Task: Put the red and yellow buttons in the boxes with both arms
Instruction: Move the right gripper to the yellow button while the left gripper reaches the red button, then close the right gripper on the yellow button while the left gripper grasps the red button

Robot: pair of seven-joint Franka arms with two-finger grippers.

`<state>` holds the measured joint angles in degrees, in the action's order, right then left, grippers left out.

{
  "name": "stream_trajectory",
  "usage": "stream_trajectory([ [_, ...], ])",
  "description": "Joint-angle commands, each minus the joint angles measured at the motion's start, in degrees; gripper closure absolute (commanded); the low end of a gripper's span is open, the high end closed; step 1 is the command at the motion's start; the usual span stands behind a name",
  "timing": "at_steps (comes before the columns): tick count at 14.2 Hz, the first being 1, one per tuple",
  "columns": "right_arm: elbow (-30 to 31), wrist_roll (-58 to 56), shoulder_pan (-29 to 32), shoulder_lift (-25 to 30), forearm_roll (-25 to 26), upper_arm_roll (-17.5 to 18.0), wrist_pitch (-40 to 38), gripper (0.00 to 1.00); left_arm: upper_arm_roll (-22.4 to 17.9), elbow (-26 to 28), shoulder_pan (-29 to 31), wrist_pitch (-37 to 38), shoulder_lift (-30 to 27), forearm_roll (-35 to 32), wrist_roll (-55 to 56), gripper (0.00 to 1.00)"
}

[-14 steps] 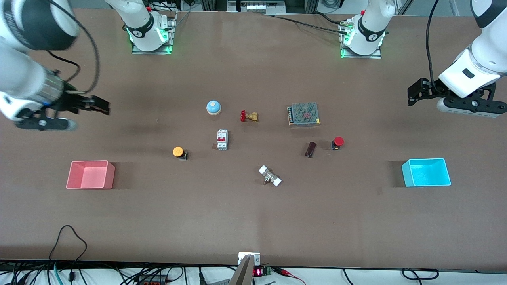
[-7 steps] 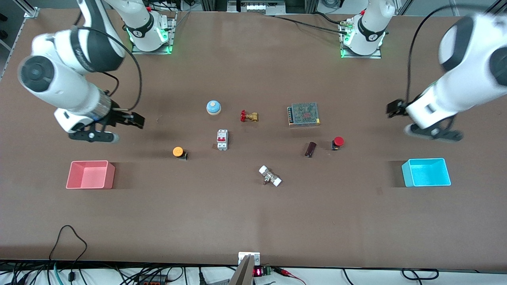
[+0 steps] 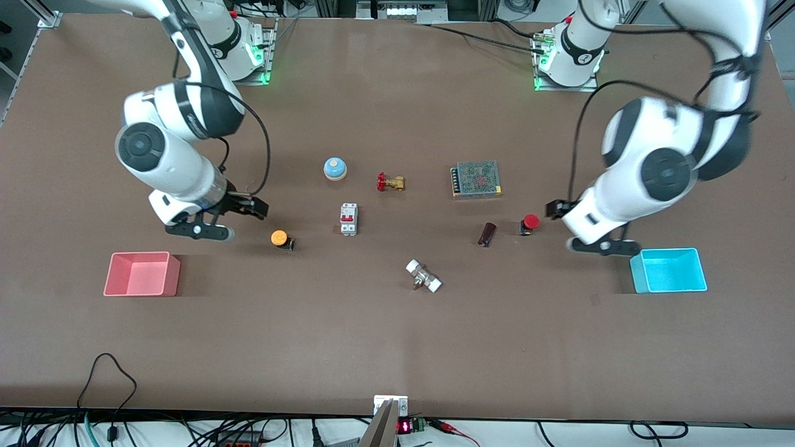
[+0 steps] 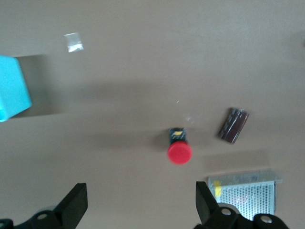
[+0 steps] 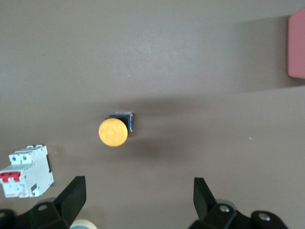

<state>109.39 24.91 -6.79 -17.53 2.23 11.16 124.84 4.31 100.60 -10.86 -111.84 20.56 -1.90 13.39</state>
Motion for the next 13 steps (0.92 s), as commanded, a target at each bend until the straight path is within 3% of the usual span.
stream_trajectory([
  [1, -0.8, 3.3, -1.1, -3.5, 1.3, 0.1, 4.1, 0.00, 0.5, 8.0, -1.2, -11.7, 0.4, 0.8, 2.8, 0.00],
  [6, -1.3, 5.5, -2.6, -8.5, 3.0, 0.1, 9.6, 0.00, 0.5, 20.6, -2.5, -33.3, 2.3, -0.3, 3.2, 0.00],
  [11, -1.1, 5.4, -2.8, -10.7, 6.7, 0.1, 11.5, 0.00, 0.4, 21.5, -2.5, -34.4, 5.2, -0.3, 3.1, 0.00],
  [13, -1.0, 5.3, -2.8, -11.3, 6.7, 0.1, 12.4, 0.00, 0.3, 21.3, -2.6, -34.3, 5.5, -0.3, 3.0, 0.31],
])
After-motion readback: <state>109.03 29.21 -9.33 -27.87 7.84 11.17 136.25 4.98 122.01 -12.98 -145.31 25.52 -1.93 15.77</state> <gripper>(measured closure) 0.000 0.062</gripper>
